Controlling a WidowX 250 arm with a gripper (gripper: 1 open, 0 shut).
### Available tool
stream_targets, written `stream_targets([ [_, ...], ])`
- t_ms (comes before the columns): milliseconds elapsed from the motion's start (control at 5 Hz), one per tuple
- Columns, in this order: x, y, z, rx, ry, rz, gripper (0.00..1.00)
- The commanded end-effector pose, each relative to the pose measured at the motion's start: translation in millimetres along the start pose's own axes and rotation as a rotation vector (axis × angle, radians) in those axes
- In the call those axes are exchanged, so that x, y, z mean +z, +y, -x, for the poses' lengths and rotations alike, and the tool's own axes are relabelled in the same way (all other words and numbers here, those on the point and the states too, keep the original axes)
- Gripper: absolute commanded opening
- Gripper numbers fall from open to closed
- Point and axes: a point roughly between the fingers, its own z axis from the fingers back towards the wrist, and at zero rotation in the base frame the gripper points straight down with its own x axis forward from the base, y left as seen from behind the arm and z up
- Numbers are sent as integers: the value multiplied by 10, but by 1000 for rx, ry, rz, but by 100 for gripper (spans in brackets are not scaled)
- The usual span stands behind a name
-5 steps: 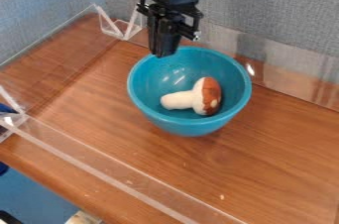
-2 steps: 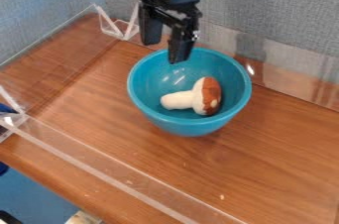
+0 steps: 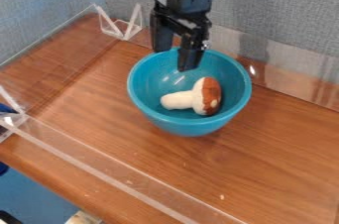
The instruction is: Remove the mushroom from inside the blue bowl and put it on the table
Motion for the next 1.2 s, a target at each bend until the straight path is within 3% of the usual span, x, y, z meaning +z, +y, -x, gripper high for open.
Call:
stream_targets([
  [0, 83, -23, -78, -21, -40, -20, 100],
  [1000, -278, -13, -195, -39, 3, 4, 100],
])
